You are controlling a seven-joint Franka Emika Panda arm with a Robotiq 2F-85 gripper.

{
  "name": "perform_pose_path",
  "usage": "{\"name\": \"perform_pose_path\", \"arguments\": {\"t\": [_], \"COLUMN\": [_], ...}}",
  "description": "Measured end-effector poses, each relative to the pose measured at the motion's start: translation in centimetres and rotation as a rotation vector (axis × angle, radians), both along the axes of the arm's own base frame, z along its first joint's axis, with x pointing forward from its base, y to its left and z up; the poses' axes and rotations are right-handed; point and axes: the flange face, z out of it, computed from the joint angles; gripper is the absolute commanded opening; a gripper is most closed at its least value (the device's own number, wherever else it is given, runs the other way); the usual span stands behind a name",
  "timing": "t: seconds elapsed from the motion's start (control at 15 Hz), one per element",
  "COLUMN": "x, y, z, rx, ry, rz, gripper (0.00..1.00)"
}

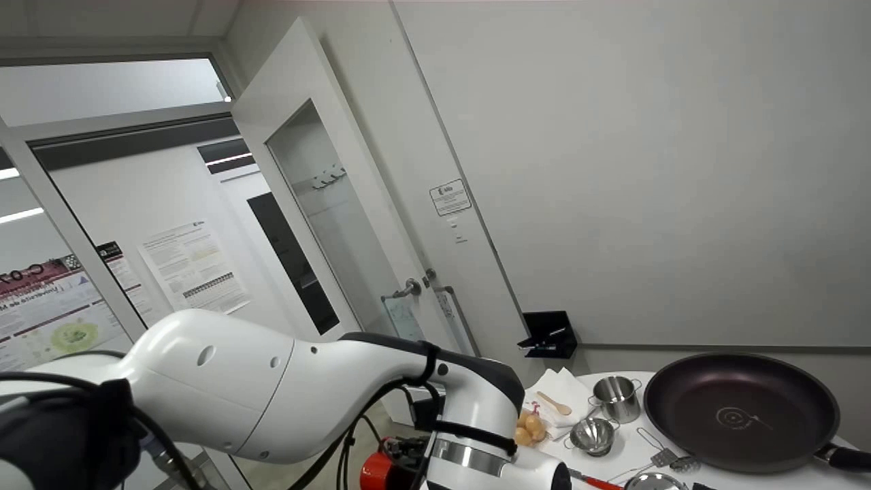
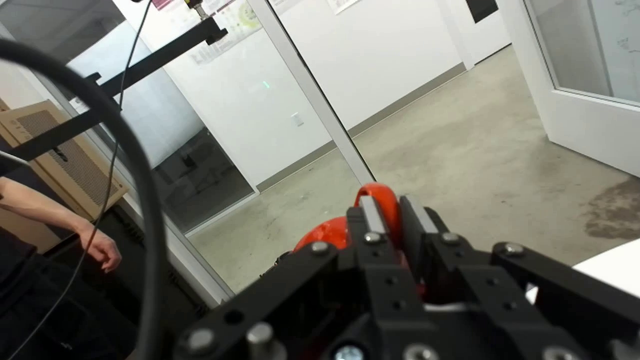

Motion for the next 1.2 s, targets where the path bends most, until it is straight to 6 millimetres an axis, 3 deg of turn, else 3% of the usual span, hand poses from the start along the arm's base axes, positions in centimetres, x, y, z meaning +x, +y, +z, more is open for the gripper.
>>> {"name": "perform_pose_path", "arguments": {"t": [0.67,0.87,0.93,1.0,1.2], "x": [-0.5,0.3,0.8,1.3,2.6], "y": [-0.1,0.0,0.0,0.0,0.6], "z": [-0.7,-1.7,-2.2,-2.6,-2.9], "rx": [0.043,0.023,-0.013,-0.064,-0.173], "ry": [0.056,0.112,0.119,0.117,0.099], "rz": [0.024,0.011,-0.009,-0.035,-0.076], "gripper": [0.09,0.09,0.09,0.15,0.15]}}
